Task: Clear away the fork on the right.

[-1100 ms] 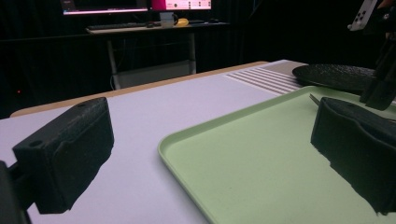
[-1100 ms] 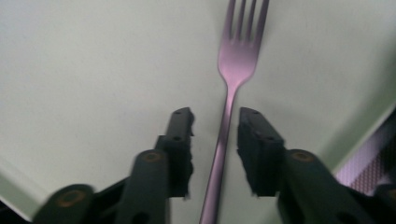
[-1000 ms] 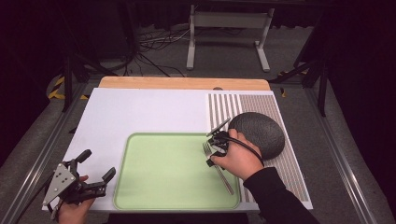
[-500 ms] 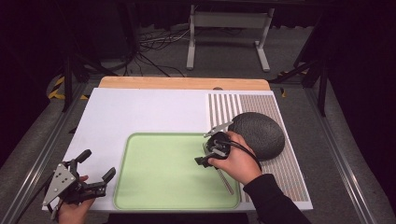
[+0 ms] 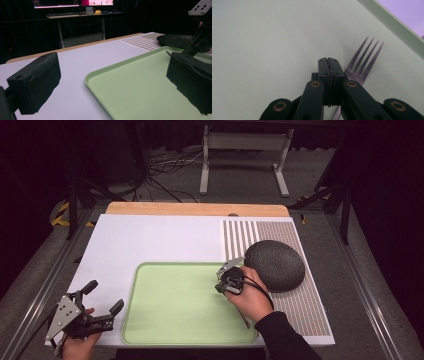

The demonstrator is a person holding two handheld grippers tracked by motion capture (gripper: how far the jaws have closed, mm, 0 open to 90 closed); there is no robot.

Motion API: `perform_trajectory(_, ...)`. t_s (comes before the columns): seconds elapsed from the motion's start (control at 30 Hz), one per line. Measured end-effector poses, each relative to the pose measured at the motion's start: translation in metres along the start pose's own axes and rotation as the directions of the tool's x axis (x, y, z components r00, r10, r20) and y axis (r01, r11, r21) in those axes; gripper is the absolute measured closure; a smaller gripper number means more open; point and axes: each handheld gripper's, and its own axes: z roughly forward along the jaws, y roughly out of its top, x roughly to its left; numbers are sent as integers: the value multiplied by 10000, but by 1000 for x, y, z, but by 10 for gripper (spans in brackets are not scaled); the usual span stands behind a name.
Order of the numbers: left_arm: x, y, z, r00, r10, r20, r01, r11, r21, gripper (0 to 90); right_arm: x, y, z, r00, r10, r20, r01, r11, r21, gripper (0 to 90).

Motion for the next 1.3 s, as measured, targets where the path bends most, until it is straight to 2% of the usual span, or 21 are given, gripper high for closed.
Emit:
perform_trajectory(0.13,0,0,0,10000,-7,11,7,10000,-46,0,-2,-3,5,9999,50,103,-53,9995,322,900)
perform_trajectory(0.27,0,0,0,10000,-4,1,4,10000,-36,0,-2,-5,7,9999,37,142,-43,9991,417,900)
perform_trajectory(0.53,0,0,0,10000,-15,22,15,10000,-11,0,-3,-5,9,9981,-99,605,68,9986,519,900)
perform_trajectory(0.83,0,0,1,10000,-62,35,62,10000,-38,0,-5,-5,8,9970,-136,762,92,9983,572,900)
perform_trajectory(1.3,0,0,1,10000,-41,31,41,10000,-10,0,-17,-10,3,9930,144,1169,-223,9976,663,900)
